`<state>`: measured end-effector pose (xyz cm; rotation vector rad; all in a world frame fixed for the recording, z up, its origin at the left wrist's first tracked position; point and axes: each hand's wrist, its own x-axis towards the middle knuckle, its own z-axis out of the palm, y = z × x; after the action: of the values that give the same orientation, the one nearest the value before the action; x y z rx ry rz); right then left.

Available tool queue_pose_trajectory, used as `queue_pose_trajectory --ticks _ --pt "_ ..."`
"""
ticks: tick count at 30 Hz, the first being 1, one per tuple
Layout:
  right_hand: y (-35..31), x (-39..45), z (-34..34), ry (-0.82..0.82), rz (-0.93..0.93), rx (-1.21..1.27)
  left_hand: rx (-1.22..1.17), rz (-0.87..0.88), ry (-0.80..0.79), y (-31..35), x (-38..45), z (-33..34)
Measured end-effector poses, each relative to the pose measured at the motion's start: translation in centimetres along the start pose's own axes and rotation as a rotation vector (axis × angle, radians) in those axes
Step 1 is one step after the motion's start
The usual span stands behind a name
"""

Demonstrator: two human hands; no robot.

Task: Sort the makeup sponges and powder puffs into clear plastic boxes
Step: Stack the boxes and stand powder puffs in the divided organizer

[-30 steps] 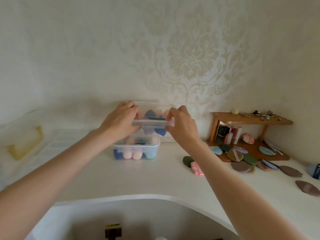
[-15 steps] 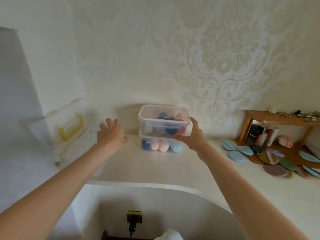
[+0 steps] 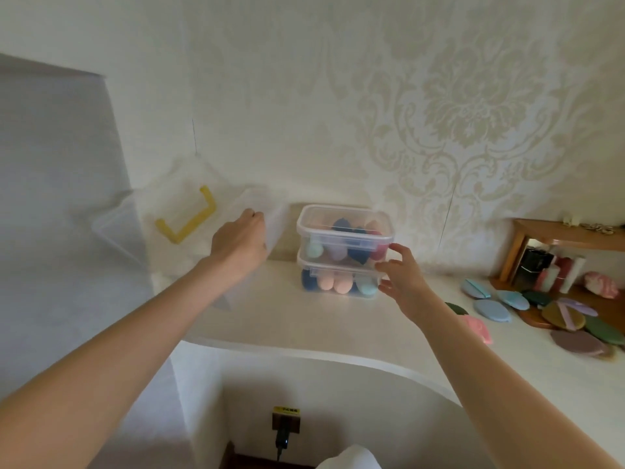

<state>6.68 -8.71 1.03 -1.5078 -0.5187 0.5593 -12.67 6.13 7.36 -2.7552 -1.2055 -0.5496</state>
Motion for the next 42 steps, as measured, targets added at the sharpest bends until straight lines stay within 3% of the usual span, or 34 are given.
queue_pose_trajectory --ticks 3,9,14,16,18,21,24,27,30,36,42 --pt "0.2 -0.2 0.5 -0.027 -0.001 0.057 -0.024 0.124 0.096 0.9 -0.2 -3.0" --pt "0.1 -1.3 3.2 -0.216 0.062 0.076 -0.013 0.324 0.112 3.6 -0.7 -5.5" --pt "-1.1 -0.7 1.3 -0.083 0.075 0.091 -0.068 0.426 0.117 6.7 -1.1 -5.7" --pt "-1.4 -0.7 -1.7 0.003 0.003 -0.173 -0.091 0.481 0.125 8.8 -1.2 -5.5" --pt "-0.9 -0.7 -4.9 0.069 -0.109 -0.635 -0.116 0.544 0.118 11.1 -1.5 -5.3" --pt "1.2 -1.6 -9.0 -0.061 -0.067 -1.24 -0.152 0.649 0.09 14.9 -2.0 -4.3" --pt "3.3 -2.6 -11.4 -0.117 0.003 -1.462 -0.156 0.722 0.039 17.9 -2.4 -2.6" --pt "3.4 -4.0 -14.6 0.045 0.008 -1.511 -0.141 0.763 -0.011 20.0 -2.6 -0.7" --pt "2.8 -5.5 -17.8 0.109 0.033 -1.483 -0.122 0.788 -0.07 21.1 -2.8 1.3" --pt "1.1 -5.9 -19.5 0.31 -0.066 -1.166 -0.073 0.914 -0.206 20.9 -3.5 5.1" --pt "-1.5 -4.5 -17.8 0.477 -0.24 -0.913 -0.2 1.028 -0.342 18.8 -1.9 7.0"
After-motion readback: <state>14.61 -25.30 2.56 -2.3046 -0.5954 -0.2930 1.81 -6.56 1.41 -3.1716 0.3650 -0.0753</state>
